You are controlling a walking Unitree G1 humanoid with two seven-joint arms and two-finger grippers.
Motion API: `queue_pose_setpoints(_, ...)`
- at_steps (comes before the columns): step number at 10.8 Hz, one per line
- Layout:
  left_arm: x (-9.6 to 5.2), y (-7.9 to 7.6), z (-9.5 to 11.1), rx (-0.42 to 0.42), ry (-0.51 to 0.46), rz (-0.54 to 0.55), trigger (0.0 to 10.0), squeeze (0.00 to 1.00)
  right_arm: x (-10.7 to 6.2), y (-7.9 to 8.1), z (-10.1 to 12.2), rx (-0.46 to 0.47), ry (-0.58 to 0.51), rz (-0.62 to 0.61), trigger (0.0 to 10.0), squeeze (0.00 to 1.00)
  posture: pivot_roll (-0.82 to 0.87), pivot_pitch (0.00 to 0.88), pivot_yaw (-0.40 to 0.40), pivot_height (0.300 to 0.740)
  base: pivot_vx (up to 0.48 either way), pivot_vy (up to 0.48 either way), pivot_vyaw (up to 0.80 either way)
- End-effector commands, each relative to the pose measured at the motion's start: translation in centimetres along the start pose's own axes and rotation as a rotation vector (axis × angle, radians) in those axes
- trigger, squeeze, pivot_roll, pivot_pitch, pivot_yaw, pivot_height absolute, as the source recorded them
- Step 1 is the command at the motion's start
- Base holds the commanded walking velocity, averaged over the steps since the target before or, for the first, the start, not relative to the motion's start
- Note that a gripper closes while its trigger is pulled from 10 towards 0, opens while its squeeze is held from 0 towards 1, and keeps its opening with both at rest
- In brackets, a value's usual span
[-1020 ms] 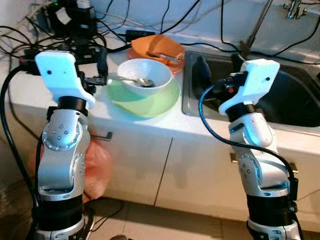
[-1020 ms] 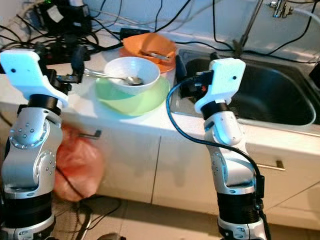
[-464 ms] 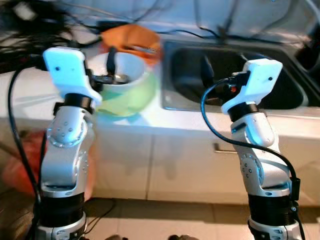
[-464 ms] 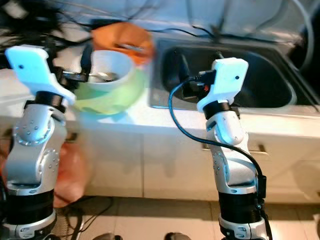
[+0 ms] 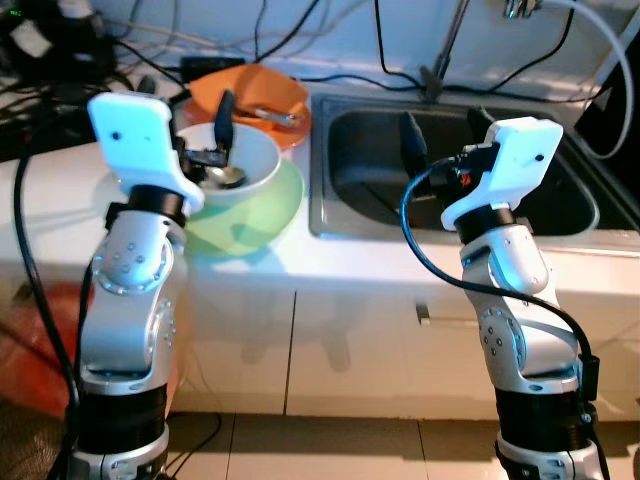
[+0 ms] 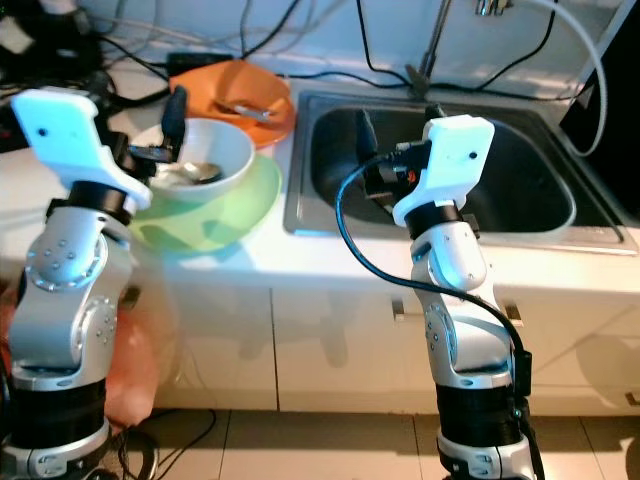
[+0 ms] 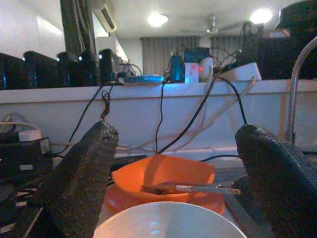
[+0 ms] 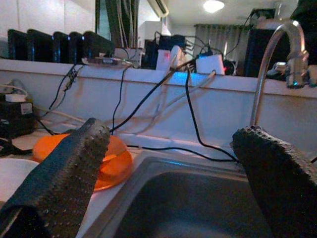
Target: Kitchen organization
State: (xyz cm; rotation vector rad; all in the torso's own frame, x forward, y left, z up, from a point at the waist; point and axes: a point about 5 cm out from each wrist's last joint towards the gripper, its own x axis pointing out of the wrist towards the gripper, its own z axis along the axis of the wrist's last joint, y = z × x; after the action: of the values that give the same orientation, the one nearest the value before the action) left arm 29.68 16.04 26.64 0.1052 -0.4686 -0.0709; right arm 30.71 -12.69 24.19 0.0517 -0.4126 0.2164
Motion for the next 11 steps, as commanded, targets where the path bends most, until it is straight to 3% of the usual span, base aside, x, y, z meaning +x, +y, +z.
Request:
queue_pose_setpoints(1,0.2,-0.11,0.19,0.011,-0.01,-0.009,10.0,0.0,0.13,-0.15,0.34,-0.011,-0.013,-0.007,10.0,0.0,0.06,0.071,-0.068,0.74,0.48,0.0,0.0)
queue_pose_setpoints(4,0.29,0.03,0.36,-0.002,-0.024,0.001,10.0,0.0,0.12,-0.1,0.34,-0.012,-0.014,-0.005,10.0,0.0,0.06,0.073,-0.069,0.74,0.439,0.0,0.0)
queue_pose_setpoints(11,-0.05,0.66,0.1,0.0,-0.013,0.052,10.0,0.0,0.3,0.18,0.19,-0.009,-0.012,0.009,10.0,0.0,0.07,0.073,-0.074,0.74,0.0,0.0,0.0)
